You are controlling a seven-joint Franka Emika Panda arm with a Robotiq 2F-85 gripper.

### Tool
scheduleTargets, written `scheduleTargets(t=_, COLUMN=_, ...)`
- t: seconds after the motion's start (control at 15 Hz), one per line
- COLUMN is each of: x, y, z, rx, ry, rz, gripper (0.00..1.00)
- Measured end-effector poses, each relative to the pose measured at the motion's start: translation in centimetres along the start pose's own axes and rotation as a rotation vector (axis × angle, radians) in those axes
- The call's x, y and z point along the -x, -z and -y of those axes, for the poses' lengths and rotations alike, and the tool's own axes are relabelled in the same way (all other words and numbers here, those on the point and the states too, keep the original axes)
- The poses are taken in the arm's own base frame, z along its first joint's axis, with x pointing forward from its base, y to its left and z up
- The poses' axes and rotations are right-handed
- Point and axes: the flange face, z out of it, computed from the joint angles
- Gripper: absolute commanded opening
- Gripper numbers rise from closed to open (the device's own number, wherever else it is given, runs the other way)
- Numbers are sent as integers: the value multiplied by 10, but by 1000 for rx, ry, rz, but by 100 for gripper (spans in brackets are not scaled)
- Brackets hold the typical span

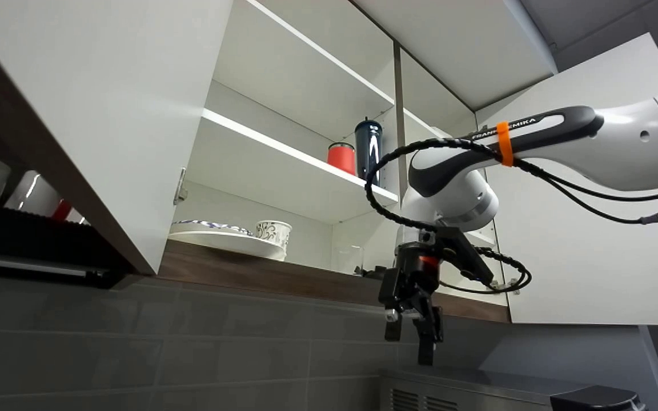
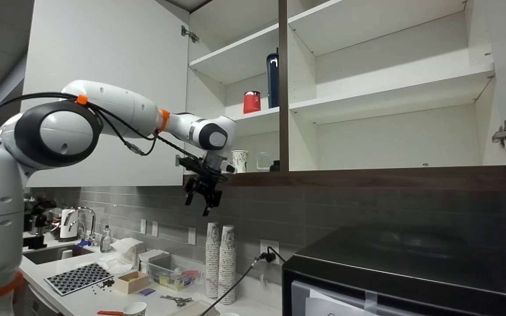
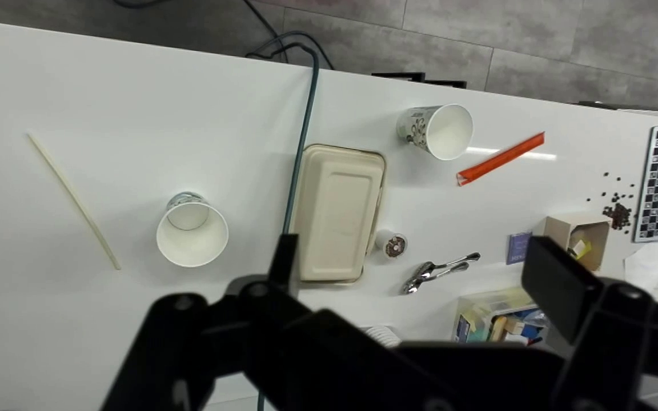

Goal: Pick up the cup from the cabinet and put it on the counter

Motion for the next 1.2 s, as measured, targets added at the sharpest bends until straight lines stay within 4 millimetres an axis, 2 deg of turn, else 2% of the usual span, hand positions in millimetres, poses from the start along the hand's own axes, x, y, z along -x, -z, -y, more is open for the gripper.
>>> scheduleTargets(t=0.2, x=6, y=20, z=25, rx=-117, ry=54, rz=-49, gripper=100)
scheduleTargets(t=0.4, x=24, y=61, z=57, rx=-212, ry=90, rz=-130, gripper=100)
scheduleTargets(t=0.67, x=39, y=118, z=84, rx=-236, ry=46, rz=-298, gripper=100)
scheduleTargets(t=1.0, x=28, y=164, z=116, rx=-261, ry=-16, rz=-556, gripper=100)
scheduleTargets(t=1.2, x=14, y=167, z=128, rx=-260, ry=-12, rz=-624, gripper=100)
